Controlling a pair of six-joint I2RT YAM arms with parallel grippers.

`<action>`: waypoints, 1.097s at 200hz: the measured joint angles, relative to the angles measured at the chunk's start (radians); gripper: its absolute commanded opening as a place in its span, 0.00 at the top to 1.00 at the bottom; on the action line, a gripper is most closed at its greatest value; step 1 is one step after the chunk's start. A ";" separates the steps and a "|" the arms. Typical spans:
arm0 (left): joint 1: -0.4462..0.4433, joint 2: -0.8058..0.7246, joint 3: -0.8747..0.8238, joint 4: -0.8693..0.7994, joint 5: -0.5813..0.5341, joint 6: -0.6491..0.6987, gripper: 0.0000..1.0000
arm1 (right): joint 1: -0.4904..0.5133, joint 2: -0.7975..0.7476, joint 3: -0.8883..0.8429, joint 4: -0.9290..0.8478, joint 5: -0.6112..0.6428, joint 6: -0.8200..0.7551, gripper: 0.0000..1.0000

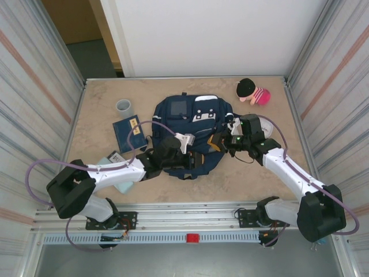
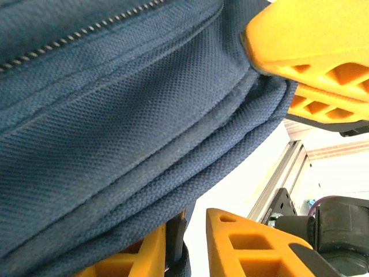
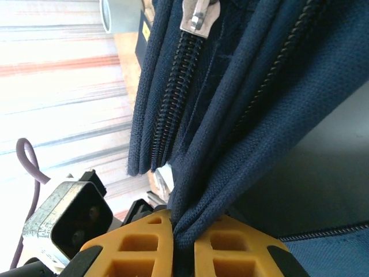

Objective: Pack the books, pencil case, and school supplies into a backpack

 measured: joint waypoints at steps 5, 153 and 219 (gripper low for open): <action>0.000 0.000 -0.002 0.005 -0.004 -0.003 0.77 | 0.000 0.000 0.000 0.000 0.000 0.000 0.92; -0.003 -0.051 0.154 -0.395 -0.062 0.369 1.00 | -0.049 0.001 0.093 -0.170 -0.024 -0.247 0.98; 0.016 -0.114 0.136 -0.511 -0.087 0.480 1.00 | -0.095 0.004 0.111 -0.220 -0.051 -0.297 0.98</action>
